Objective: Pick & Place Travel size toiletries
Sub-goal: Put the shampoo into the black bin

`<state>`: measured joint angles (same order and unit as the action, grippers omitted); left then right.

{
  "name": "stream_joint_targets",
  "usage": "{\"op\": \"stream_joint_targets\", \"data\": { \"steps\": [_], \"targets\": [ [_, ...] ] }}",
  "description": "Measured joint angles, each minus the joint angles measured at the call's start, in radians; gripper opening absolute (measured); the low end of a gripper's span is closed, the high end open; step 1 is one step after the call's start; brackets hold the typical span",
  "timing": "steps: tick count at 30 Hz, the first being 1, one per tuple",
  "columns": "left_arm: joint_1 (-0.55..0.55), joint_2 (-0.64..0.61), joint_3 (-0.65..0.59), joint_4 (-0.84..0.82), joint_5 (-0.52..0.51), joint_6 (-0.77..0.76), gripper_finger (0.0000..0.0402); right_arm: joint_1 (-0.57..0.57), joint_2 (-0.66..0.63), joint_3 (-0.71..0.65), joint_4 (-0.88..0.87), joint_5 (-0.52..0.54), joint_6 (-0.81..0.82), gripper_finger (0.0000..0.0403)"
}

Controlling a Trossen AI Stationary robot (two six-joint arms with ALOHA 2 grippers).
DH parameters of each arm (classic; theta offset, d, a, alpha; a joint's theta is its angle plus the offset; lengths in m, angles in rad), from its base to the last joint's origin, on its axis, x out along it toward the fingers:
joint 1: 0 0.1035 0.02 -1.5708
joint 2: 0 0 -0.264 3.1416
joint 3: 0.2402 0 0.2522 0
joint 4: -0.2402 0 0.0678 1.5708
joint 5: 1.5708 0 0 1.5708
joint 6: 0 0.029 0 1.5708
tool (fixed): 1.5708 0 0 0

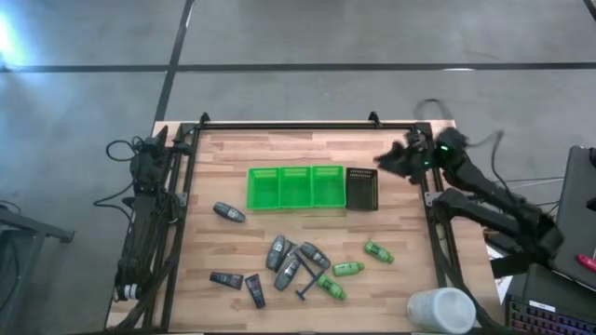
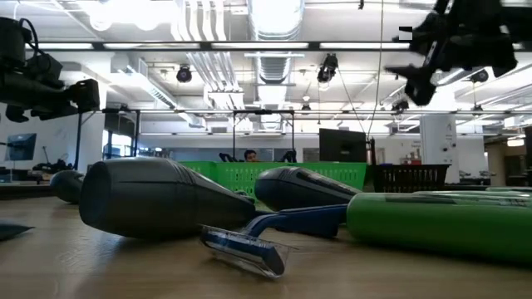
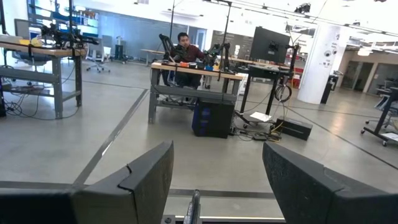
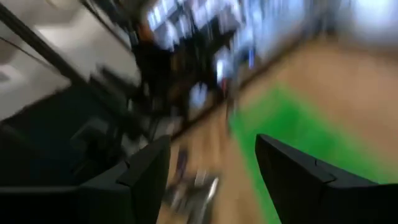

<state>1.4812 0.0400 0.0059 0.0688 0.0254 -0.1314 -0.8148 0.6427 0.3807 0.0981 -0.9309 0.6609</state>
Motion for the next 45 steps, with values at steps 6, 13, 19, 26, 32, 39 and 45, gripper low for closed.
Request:
{"op": "stream_joint_targets", "data": {
  "steps": [6,13,19,26,32,39,45],
  "targets": [
    [0.0,0.0,0.0,-0.001,0.0,0.0,0.0252,0.209,0.096,0.131,-0.398,0.022,-0.139,0.0251],
    [0.0,0.0,0.0,-0.002,0.0,0.0,0.0252,0.357,0.113,0.184,-0.47,0.092,-0.045,0.0273],
    [0.0,0.0,0.0,-0.002,0.0,0.0,0.0252,0.377,0.112,0.184,-0.372,0.125,0.127,0.029],
    [0.0,0.0,0.0,-0.002,0.0,0.0,0.0252,0.384,0.113,0.183,-0.296,0.123,0.217,0.0304],
    [0.0,0.0,0.0,-0.002,0.0,0.0,0.0252,0.448,0.184,0.182,-0.319,0.135,0.382,0.0314],
    [0.0,0.0,0.0,-0.002,0.0,0.0,0.0252,0.672,0.308,0.197,-0.548,0.234,0.348,0.0314],
    [0.0,0.0,0.0,-0.002,0.0,0.0,0.0252,0.867,0.379,0.288,-0.909,0.55,0.247,0.0309]
  ]
}}
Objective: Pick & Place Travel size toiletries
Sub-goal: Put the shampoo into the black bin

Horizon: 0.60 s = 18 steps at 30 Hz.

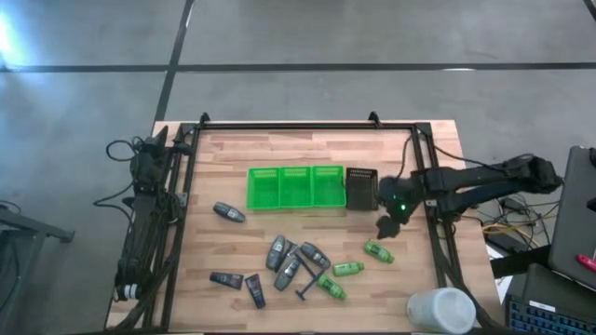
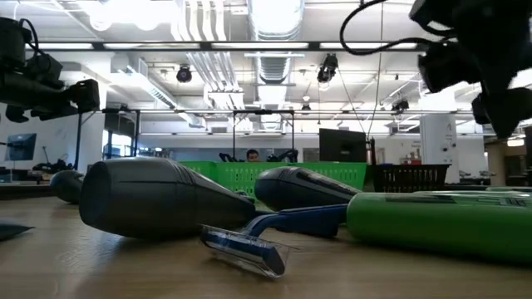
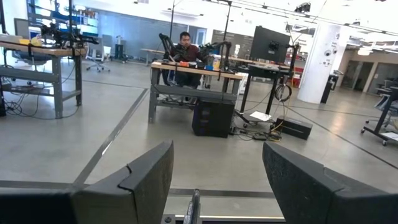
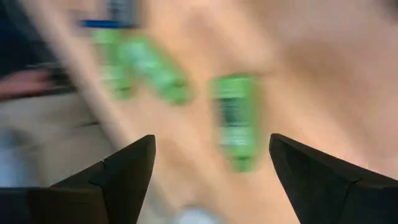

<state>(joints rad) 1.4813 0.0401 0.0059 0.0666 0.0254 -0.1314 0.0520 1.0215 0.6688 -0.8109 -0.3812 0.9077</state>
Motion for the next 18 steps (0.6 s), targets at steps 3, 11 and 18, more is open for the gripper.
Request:
{"op": "stream_joint_targets", "data": {
  "steps": [3,11,18],
  "targets": [
    [0.0,0.0,0.0,0.0,0.0,0.0,0.0252,0.095,0.032,0.056,-0.092,0.219,-0.054,0.0314],
    [0.0,0.0,0.0,0.0,0.0,0.0,0.0252,0.273,0.149,0.109,-0.083,0.27,-0.066,0.032],
    [0.0,0.0,0.0,0.0,0.0,0.0,0.0252,0.357,0.319,0.127,-0.059,0.23,0.109,0.03]
  ]
}}
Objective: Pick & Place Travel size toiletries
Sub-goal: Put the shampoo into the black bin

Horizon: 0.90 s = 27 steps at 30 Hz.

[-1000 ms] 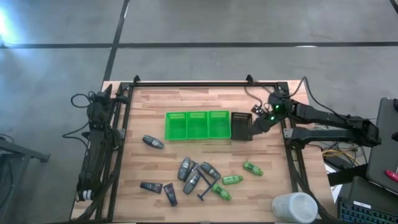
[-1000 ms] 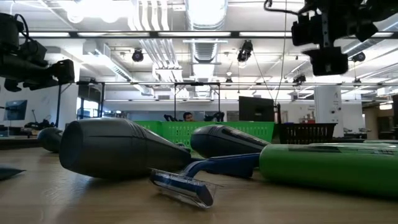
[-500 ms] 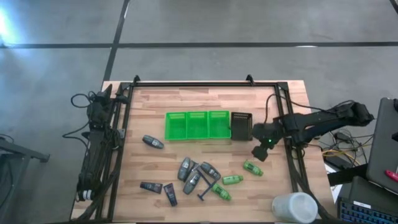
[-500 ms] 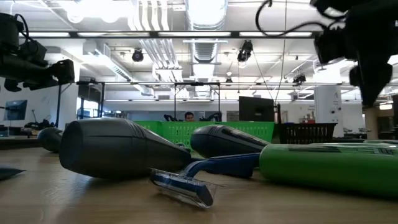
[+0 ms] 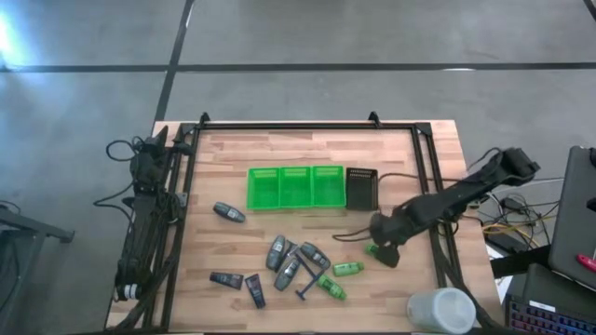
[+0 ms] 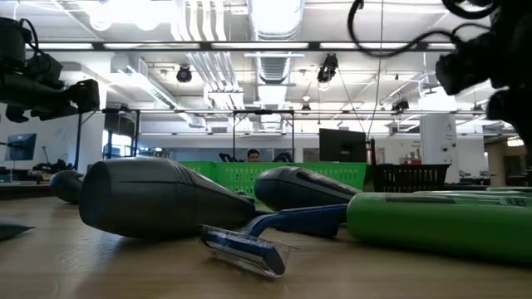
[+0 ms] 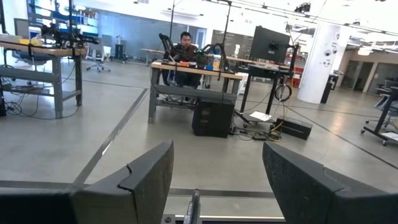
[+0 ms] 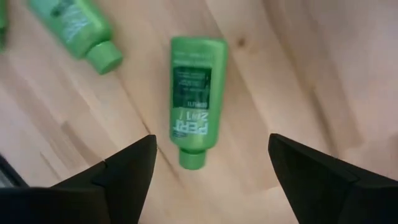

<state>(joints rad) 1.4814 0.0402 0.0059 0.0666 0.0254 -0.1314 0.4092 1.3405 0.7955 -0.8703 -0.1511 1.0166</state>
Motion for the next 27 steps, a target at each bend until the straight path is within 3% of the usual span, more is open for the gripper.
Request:
{"op": "stream_joint_targets", "data": {
  "steps": [3,11,19,27],
  "targets": [
    [0.0,0.0,0.0,0.0,0.0,0.0,0.0252,0.009,0.067,0.02,-0.001,-0.01,0.069,0.0292],
    [0.0,0.0,0.0,0.0,0.0,0.0,0.0252,0.038,0.194,0.082,0.014,0.02,-0.16,0.0282],
    [0.0,0.0,0.0,0.0,0.0,0.0,0.0252,0.038,0.242,0.045,0.063,0.024,-0.138,0.0302],
    [0.0,0.0,0.0,0.0,0.0,0.0,0.0252,0.038,0.246,0.042,0.077,0.177,-0.056,0.0295]
  ]
}}
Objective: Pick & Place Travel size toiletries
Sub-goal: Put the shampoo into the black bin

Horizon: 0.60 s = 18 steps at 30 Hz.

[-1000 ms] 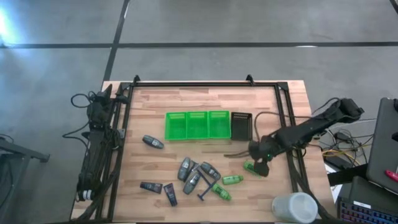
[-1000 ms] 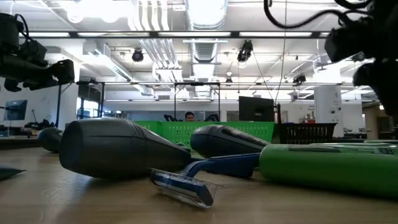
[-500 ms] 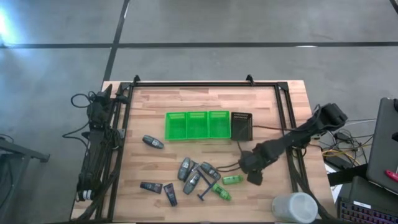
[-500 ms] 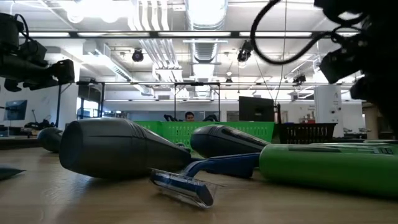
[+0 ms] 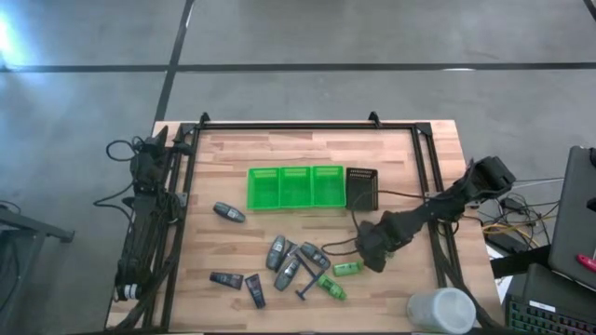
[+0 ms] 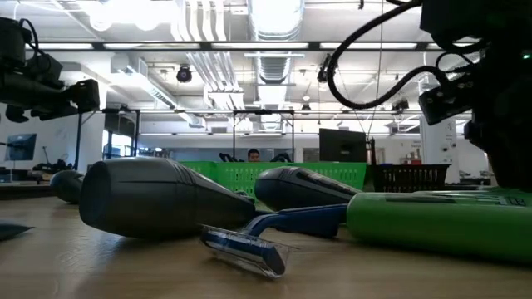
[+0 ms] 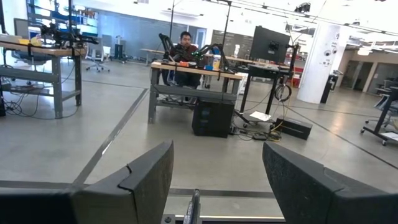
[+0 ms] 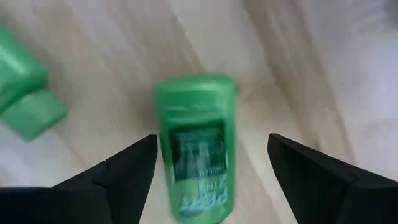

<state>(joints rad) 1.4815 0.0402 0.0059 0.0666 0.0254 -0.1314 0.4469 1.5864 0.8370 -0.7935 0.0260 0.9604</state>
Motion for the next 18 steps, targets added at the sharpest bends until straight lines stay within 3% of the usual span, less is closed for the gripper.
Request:
{"op": "stream_joint_targets", "data": {
  "steps": [8,12,18],
  "targets": [
    [0.0,0.0,0.0,0.0,0.0,0.0,0.0252,-0.006,0.023,-0.042,0.071,-0.008,-0.148,0.0259],
    [0.0,0.0,0.0,0.0,0.0,0.0,0.0252,-0.025,0.039,-0.037,0.07,-0.039,-0.145,0.0232],
    [0.0,0.0,0.0,0.0,0.0,0.0,0.0252,-0.03,-0.015,-0.018,0.058,-0.05,-0.081,0.0161]
  ]
}}
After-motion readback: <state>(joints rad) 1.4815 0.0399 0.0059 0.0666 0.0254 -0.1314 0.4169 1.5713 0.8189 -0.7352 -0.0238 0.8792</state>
